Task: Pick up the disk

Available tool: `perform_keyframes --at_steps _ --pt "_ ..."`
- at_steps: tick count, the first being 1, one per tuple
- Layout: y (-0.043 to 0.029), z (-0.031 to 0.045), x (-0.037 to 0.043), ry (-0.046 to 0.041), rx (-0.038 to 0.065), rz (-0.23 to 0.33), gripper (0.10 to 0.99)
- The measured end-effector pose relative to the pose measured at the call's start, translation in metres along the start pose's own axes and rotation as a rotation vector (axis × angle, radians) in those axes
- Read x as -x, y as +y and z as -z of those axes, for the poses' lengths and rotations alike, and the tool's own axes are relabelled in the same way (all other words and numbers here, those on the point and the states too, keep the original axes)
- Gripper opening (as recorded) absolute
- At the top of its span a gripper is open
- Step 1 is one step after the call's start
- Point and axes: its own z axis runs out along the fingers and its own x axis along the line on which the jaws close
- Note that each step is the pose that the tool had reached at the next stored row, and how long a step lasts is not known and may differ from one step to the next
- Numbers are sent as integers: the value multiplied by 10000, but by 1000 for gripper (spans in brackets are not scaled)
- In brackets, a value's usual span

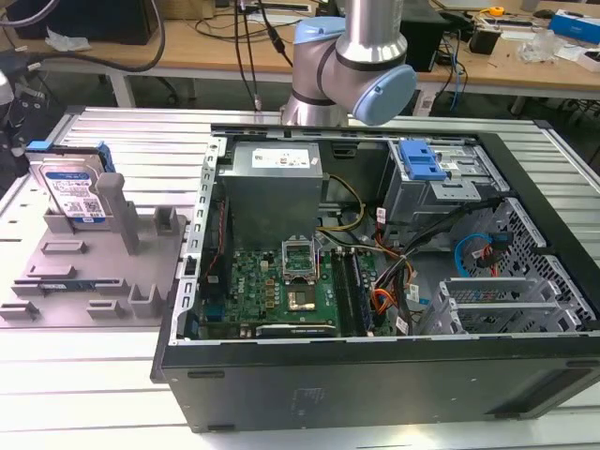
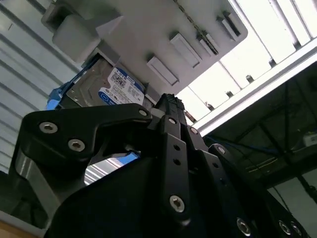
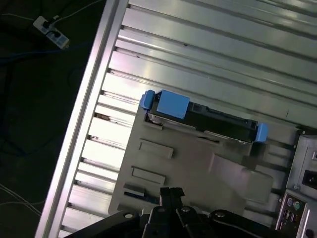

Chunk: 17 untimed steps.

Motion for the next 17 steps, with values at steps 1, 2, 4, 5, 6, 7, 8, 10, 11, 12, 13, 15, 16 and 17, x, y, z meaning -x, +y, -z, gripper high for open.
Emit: perform_keyframes --at_steps 1,2,4,5,6,7,8,10,11,12,13,15,16,17 --pt "0 0 0 7 0 201 106" --pt "0 -1 0 33 -1 860 106" --pt "0 -4 0 70 -1 1840 106" --pt "0 -4 0 77 -1 2014 106" --pt "0 -5 0 87 -1 2249 106" --pt "0 -6 0 101 -1 2635 106" --pt "0 -6 0 108 -1 2815 106" --pt "0 -8 0 126 -2 3278 106" --pt "-1 -8 0 133 -2 3469 106" --pt "-1 -9 0 141 -1 3688 106" --pt "-1 -9 0 148 -2 3856 106" --pt "-1 -11 0 170 -3 4449 114" --pt "-1 -12 0 186 -3 4864 294" --pt "-1 -12 0 193 -3 5054 294"
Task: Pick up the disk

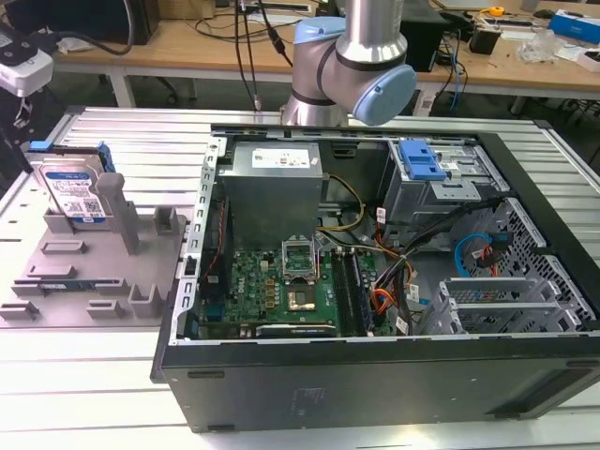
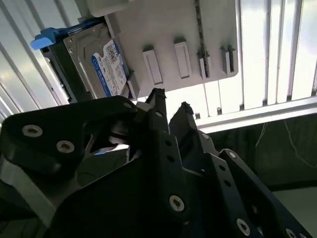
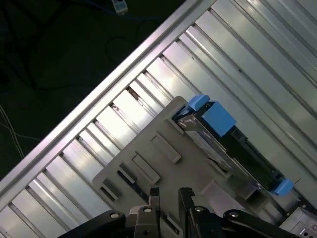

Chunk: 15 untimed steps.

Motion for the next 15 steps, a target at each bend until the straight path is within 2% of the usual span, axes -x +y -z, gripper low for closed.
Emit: perform_keyframes --at_steps 1,3,4,5,15 --pt "0 0 0 6 0 169 357" --pt "0 -1 0 40 0 1029 482" --pt "0 -2 0 67 -1 1748 482" --pt "0 -3 0 80 -1 2090 482" --pt "0 -6 0 153 -7 4079 482"
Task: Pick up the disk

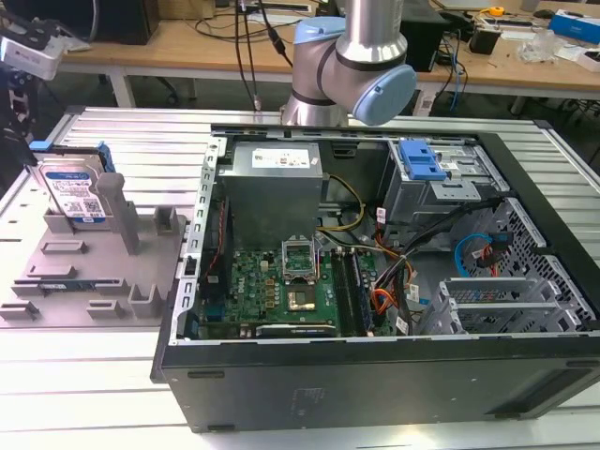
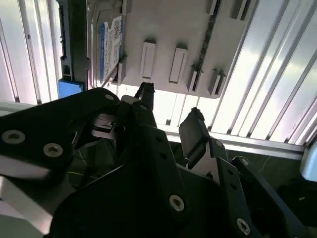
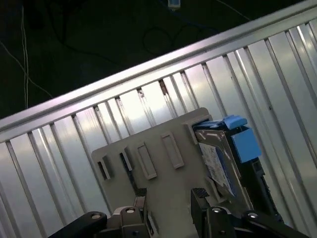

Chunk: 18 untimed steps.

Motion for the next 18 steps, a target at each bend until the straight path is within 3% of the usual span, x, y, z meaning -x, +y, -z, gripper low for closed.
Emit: perform_keyframes --at_steps 5,7,10,16,18 --pt "0 -2 0 31 -29 1089 482" --pt "0 -3 0 56 -46 1933 482" --pt "0 -5 0 71 -63 2483 482" --pt "0 -6 0 93 -68 2553 482" --pt "14 -6 40 102 -70 2552 482"
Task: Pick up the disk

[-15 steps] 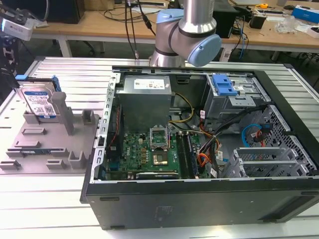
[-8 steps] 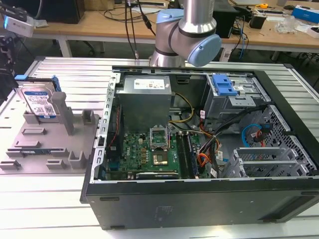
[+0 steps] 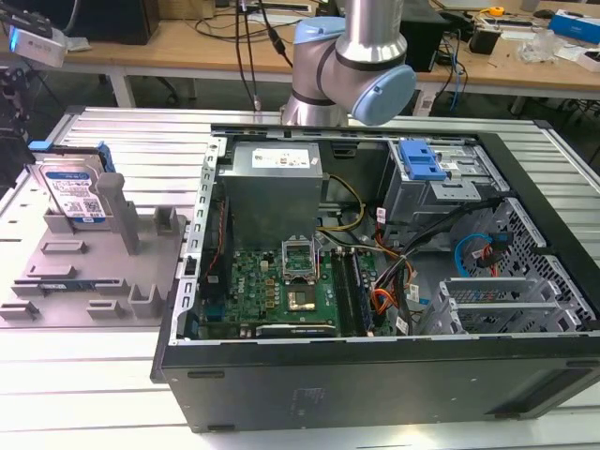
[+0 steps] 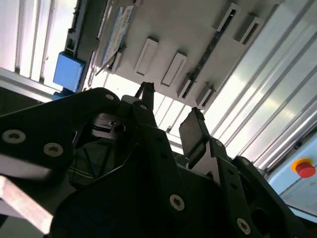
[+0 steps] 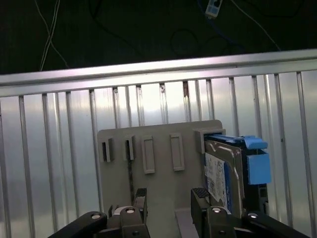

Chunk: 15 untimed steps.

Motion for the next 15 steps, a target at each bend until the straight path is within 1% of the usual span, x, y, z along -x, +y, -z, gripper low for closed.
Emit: perform_keyframes --at_steps 2,4,5,6,7,8,10,11,12,13,15 --pt "14 0 164 50 -4 3 482" --pt "23 0 258 67 -5 4 482" --pt "30 -1 342 80 -7 8 482" --pt "36 0 409 91 -7 10 482" --pt "42 -1 468 99 -9 12 482" --pt "45 -1 510 106 -9 17 482" --pt "57 -1 641 120 -11 32 482" --pt "60 -1 682 125 -12 46 482" --pt "68 -1 751 150 -14 83 482" --pt "72 -4 763 163 -20 112 482" --pt "82 -21 761 171 -34 244 482"
